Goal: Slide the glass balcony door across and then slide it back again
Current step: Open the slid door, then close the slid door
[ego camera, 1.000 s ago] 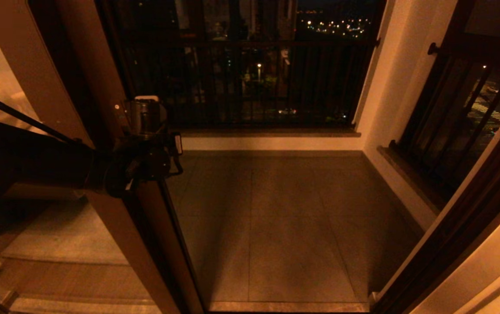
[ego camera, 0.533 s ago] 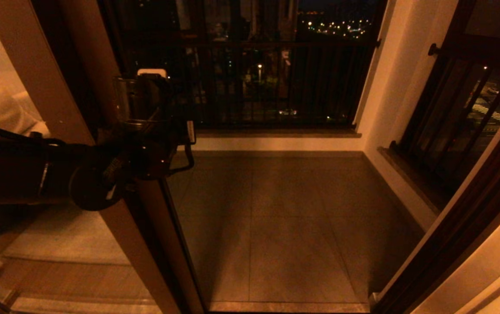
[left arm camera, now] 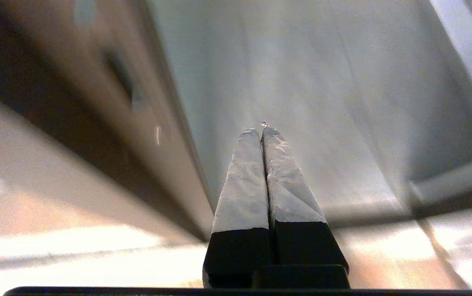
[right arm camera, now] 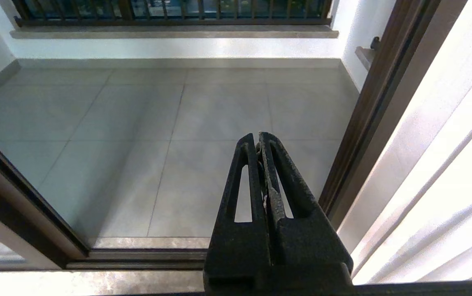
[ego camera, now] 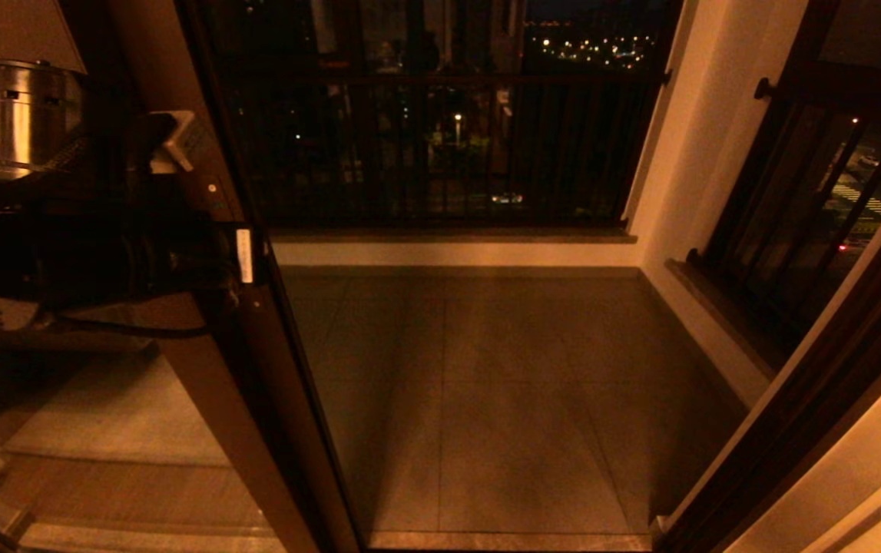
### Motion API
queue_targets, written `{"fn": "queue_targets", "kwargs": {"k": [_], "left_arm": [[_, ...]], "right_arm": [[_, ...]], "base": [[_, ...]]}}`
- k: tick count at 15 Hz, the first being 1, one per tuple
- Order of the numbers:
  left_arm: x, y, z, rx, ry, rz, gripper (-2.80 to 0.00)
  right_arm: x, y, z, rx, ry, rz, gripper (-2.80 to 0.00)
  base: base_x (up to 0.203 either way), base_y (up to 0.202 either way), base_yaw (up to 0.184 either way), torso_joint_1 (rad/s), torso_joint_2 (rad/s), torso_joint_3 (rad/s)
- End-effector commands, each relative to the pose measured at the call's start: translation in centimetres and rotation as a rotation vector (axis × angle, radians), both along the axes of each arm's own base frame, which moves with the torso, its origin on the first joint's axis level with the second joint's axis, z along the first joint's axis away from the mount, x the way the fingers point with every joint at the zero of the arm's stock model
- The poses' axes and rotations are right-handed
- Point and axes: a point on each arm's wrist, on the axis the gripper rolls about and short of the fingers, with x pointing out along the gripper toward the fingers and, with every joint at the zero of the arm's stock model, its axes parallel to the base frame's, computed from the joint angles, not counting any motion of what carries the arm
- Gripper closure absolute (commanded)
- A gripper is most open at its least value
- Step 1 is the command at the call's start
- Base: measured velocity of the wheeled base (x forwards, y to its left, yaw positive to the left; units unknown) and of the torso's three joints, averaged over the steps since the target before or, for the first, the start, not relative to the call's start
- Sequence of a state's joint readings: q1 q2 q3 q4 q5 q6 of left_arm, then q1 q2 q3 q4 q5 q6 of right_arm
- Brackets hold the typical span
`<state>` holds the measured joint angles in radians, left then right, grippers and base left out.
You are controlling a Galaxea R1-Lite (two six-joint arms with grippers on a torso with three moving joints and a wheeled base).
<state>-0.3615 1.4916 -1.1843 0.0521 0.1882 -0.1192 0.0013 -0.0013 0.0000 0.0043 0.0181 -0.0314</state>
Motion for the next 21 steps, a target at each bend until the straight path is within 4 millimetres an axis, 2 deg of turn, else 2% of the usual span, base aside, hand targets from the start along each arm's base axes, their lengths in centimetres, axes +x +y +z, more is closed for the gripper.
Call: {"fn": "queue_targets", "kwargs": {"k": [1, 4, 7, 8, 13, 18, 21], "left_arm": [[-0.4, 2.6, 0.6, -0.061, 0.030, -0.041, 0.00], [1.6, 3.8, -0.9, -0.064, 0.091, 0.000, 0.00], [1.4, 4.3, -0.9, -0.067, 0.089, 0.016, 0.00], [1.3, 4.3, -0.8, -0.063, 0.086, 0.014, -2.80], [1.2, 4.3, -1.8, -0.061, 0.114, 0.020, -2.80], [3.0, 3.9, -3.4, -0.105, -0.045, -0.032, -2.80], [3.6, 3.7, -3.9, -0.115, -0.052, -0.059, -2.80]], "right_arm": [[0.0, 0.0, 0.0, -0.001, 0.002, 0.001, 0.00], [0.0, 0.0, 0.0, -0.001, 0.002, 0.001, 0.00], [0.0, 0.0, 0.0, -0.001, 0.002, 0.001, 0.00], [0.0, 0.0, 0.0, -0.001, 0.002, 0.001, 0.00], [0.0, 0.0, 0.0, -0.001, 0.002, 0.001, 0.00], [0.0, 0.0, 0.0, -0.001, 0.002, 0.001, 0.00], [0.0, 0.0, 0.0, -0.001, 0.002, 0.001, 0.00]], "base": [[0.000, 0.000, 0.000, 0.000, 0.00, 0.000], [0.000, 0.000, 0.000, 0.000, 0.00, 0.000], [0.000, 0.000, 0.000, 0.000, 0.00, 0.000], [0.000, 0.000, 0.000, 0.000, 0.00, 0.000], [0.000, 0.000, 0.000, 0.000, 0.00, 0.000], [0.000, 0.000, 0.000, 0.000, 0.00, 0.000], [0.000, 0.000, 0.000, 0.000, 0.00, 0.000]]}}
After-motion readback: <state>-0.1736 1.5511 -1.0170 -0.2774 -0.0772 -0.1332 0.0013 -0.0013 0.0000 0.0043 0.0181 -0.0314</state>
